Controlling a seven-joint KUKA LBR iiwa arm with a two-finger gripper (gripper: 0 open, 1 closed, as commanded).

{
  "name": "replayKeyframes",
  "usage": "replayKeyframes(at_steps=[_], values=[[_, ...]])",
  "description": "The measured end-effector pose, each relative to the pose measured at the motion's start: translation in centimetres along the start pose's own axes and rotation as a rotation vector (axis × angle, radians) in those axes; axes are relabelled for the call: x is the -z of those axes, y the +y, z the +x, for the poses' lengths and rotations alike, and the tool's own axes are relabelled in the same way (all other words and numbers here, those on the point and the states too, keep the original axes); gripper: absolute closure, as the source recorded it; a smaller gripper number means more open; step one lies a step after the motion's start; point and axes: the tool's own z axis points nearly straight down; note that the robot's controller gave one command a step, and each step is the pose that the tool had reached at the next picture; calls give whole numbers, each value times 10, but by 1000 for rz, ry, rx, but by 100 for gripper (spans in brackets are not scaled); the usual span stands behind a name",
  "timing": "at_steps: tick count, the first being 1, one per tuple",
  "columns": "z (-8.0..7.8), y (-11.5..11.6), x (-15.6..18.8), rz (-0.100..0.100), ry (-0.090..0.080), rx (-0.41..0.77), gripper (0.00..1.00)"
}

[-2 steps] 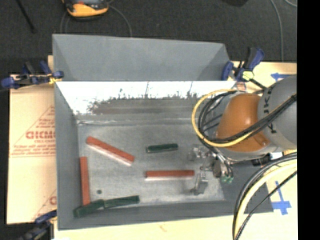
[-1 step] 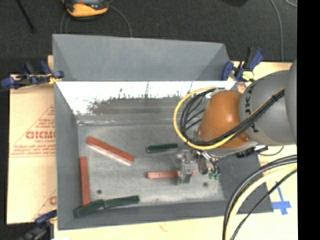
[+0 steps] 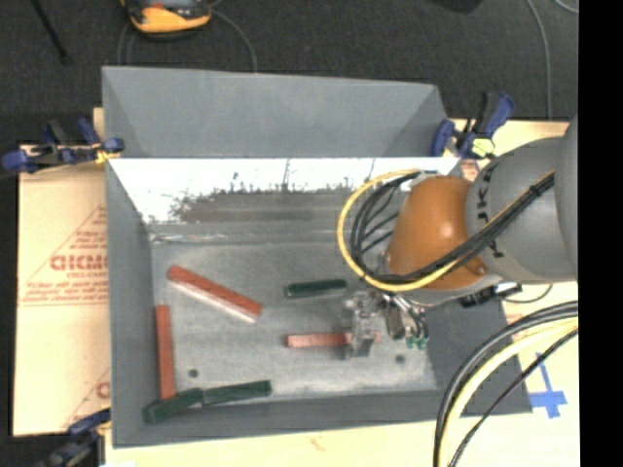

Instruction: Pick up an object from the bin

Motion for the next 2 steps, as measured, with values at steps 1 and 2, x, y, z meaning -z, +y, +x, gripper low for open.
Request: replayKeyframes(at_steps=[1,2], values=[[2,16,55,-1,8,-8,100],[17,4,144,0,1,-15,100]])
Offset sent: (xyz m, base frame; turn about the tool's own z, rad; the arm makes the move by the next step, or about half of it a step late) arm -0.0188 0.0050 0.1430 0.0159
